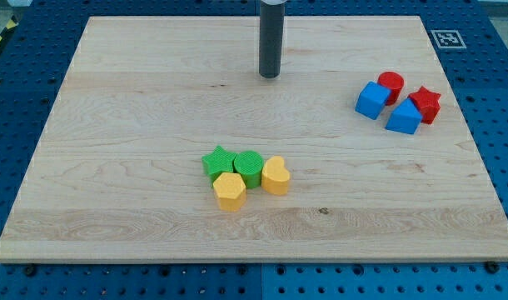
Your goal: Slide the green star along with green circle and yellow heart a bit right
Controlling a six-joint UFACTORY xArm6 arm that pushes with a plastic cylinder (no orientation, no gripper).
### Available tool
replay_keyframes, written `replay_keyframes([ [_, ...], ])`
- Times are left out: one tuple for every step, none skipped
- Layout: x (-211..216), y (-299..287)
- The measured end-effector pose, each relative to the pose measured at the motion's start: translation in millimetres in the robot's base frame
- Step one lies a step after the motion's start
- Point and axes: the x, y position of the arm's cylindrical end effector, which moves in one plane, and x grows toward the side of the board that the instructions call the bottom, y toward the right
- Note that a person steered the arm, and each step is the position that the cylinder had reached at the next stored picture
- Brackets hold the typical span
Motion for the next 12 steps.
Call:
replay_keyframes([
  [1,-18],
  [20,-106],
  [44,-160],
  [85,-176],
  [139,-176],
  [168,-175],
  [179,-163],
  [204,-115],
  [204,-115],
  [189,-91],
  [178,-80],
  [177,-80],
])
